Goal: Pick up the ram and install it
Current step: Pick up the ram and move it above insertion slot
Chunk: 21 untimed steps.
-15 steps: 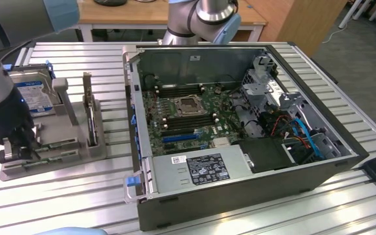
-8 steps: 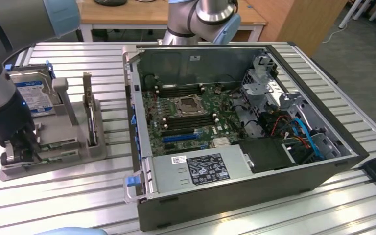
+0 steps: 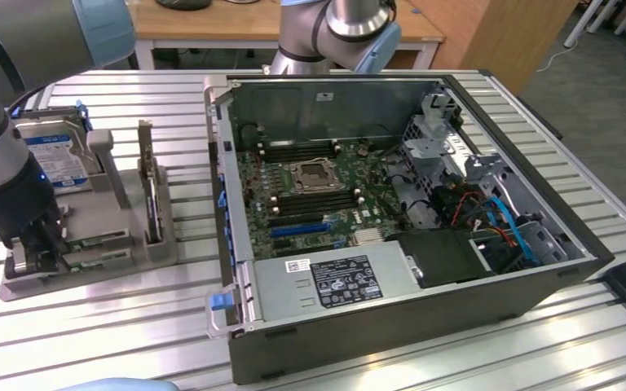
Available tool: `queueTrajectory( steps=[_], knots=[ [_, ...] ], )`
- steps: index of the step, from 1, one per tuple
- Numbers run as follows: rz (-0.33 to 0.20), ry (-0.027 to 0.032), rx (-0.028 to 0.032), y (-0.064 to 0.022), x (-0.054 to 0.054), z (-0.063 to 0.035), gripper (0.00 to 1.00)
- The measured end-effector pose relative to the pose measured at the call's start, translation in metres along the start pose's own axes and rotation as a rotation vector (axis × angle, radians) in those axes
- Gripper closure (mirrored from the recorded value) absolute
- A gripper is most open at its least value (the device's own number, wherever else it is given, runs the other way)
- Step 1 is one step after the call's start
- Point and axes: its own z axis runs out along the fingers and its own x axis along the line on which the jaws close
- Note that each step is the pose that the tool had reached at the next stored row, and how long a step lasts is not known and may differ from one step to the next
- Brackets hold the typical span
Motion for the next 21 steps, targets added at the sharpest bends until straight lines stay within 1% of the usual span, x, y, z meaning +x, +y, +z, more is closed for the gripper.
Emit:
queueTrajectory(
  steps=[4,12,21],
  knots=[
    [0.000,-0.0004,0.0007,-0.0001,0.000,0.0012,0.64],
    [0.000,-0.0002,0.0002,-0.0032,0.000,0.0045,0.64],
    [0.000,-0.0002,0.0003,-0.0043,-0.001,0.0148,0.64]
  ],
)
